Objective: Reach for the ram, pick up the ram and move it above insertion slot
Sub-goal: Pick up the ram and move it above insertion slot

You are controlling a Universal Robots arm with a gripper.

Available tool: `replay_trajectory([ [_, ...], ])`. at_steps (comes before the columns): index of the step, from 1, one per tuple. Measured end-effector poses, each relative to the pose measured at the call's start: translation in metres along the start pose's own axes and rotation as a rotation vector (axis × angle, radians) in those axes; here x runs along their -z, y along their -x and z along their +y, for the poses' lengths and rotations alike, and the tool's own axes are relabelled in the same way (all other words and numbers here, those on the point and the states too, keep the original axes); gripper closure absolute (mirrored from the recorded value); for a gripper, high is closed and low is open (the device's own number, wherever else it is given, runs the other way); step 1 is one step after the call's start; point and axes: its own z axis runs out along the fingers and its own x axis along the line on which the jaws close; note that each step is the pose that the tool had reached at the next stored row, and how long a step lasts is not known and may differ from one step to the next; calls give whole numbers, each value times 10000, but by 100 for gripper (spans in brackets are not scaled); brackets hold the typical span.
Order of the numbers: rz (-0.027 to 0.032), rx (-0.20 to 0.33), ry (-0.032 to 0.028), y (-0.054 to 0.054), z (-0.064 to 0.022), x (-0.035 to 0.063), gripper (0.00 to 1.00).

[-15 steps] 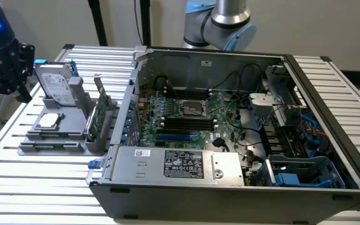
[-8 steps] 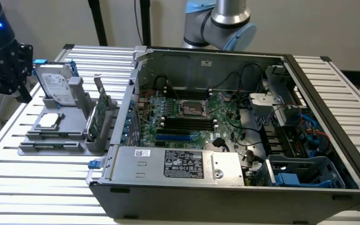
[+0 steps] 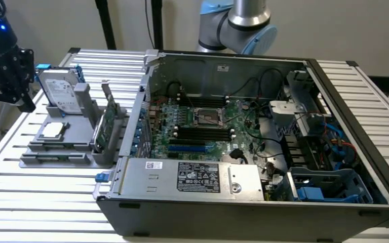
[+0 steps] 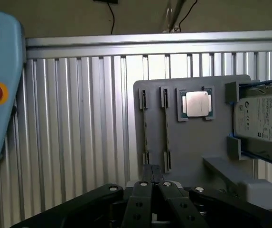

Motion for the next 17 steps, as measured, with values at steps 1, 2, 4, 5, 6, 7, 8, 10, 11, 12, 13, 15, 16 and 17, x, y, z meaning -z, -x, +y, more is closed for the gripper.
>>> replay_trajectory([
  [1,4,136,-11,0,0,-5,89],
  [2,9,278,-21,1,0,-9,89],
  [4,20,575,-44,1,0,-14,89],
  [5,24,703,-53,1,0,-15,89],
  [6,26,812,-60,1,-1,-15,89],
  [7,28,896,-61,1,-1,-16,89],
  [8,29,958,-63,1,0,-16,89],
  [10,30,985,-63,1,0,-16,82],
  [11,30,986,-63,1,0,-16,82],
  [12,30,986,-63,1,0,-16,76],
  [13,30,986,-63,1,0,-16,76],
  [15,30,986,-63,1,0,-17,64],
  [16,29,986,-70,1,-1,-21,64],
  [17,28,986,-81,1,-1,-32,58],
])
